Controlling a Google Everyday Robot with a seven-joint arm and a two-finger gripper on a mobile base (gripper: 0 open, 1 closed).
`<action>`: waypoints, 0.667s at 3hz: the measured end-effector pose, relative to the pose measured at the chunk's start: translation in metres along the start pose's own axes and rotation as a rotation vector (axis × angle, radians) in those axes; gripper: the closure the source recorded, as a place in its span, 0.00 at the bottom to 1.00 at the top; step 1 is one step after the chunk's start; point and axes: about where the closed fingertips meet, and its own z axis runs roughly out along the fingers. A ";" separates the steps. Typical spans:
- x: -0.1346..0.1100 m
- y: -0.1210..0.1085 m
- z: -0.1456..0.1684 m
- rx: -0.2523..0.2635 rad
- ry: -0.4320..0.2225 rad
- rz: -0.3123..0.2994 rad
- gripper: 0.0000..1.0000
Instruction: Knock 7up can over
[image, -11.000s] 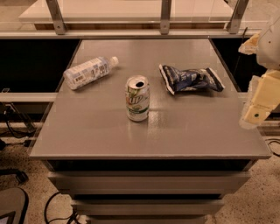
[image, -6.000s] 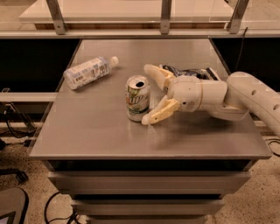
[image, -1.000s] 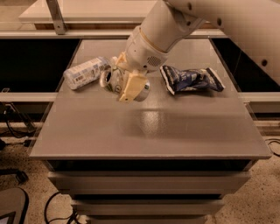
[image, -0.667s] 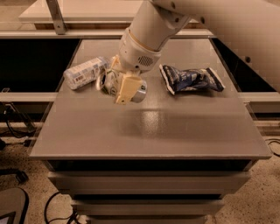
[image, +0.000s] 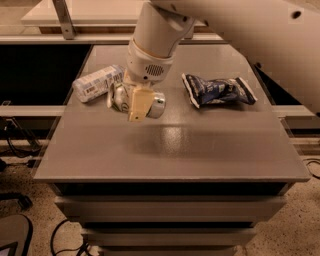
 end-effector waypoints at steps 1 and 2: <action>-0.001 0.000 0.007 -0.014 0.087 0.013 1.00; 0.001 0.000 0.019 -0.026 0.172 0.024 1.00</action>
Offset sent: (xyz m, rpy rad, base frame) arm 0.0002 0.0074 -0.0328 -0.2833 -0.0102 -0.0549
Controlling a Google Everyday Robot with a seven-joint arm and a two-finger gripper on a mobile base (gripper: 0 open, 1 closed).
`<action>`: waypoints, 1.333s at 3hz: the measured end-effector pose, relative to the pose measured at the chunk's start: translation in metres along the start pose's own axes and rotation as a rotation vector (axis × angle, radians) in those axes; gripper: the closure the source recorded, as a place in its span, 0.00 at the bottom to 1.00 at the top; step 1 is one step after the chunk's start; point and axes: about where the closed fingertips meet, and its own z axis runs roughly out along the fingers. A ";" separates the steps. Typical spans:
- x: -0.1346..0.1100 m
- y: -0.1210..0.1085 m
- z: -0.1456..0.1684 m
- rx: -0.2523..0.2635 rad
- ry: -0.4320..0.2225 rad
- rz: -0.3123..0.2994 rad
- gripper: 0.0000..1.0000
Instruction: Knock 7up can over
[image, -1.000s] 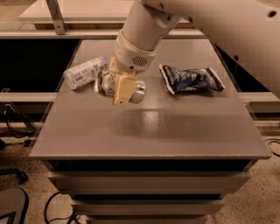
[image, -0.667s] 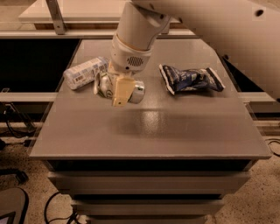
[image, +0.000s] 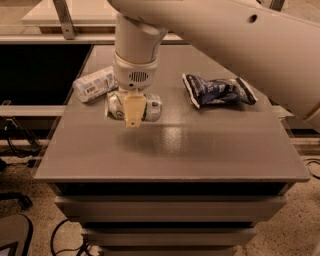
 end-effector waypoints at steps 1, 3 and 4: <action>0.004 0.002 0.015 0.001 0.045 0.009 1.00; 0.011 0.007 0.041 0.006 0.080 0.026 0.84; 0.012 0.008 0.047 0.005 0.081 0.032 0.60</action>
Offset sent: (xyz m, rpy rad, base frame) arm -0.0030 -0.0059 -0.0514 -0.0915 -0.0168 -0.0404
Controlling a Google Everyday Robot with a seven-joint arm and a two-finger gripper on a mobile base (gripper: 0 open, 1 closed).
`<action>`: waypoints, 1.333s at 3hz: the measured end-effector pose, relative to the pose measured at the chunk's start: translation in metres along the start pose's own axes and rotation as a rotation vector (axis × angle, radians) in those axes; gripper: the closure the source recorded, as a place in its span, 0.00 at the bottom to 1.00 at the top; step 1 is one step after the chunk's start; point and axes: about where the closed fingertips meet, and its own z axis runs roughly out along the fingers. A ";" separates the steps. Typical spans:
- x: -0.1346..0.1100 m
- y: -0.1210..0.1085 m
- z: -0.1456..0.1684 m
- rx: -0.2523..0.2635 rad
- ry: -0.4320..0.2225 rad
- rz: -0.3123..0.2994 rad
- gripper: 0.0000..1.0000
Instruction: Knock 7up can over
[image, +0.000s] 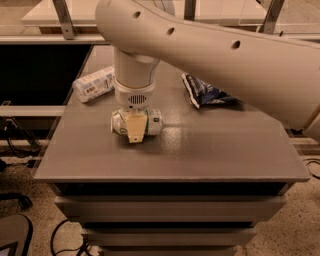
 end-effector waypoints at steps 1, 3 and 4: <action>0.000 0.000 0.003 -0.004 0.000 0.001 0.37; -0.005 0.001 0.006 -0.027 -0.007 -0.019 0.00; -0.006 0.000 0.005 -0.029 -0.015 -0.024 0.00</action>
Offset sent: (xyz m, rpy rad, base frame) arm 0.0008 0.0012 -0.0052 -0.0059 0.0203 0.0092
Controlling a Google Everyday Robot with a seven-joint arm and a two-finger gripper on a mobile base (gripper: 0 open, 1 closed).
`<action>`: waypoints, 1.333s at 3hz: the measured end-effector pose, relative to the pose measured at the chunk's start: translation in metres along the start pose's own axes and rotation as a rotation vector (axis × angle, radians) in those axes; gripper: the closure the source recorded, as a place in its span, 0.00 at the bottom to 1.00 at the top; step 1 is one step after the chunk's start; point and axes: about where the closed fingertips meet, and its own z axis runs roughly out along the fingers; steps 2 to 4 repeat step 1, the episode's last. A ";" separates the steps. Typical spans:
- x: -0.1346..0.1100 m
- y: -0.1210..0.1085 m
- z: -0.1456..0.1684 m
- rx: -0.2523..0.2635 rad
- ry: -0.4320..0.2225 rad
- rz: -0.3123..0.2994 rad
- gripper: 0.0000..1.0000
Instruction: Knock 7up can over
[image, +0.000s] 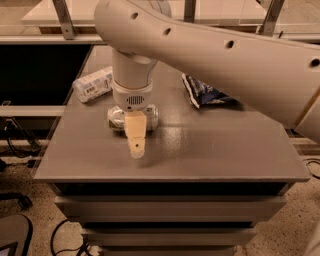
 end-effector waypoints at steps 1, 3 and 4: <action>-0.001 -0.001 -0.001 0.001 -0.012 -0.011 0.00; -0.001 -0.001 -0.001 0.001 -0.012 -0.011 0.00; -0.001 -0.001 -0.001 0.001 -0.012 -0.011 0.00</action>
Offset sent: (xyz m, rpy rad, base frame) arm 0.0000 0.0000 0.0000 0.0000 0.0000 0.0000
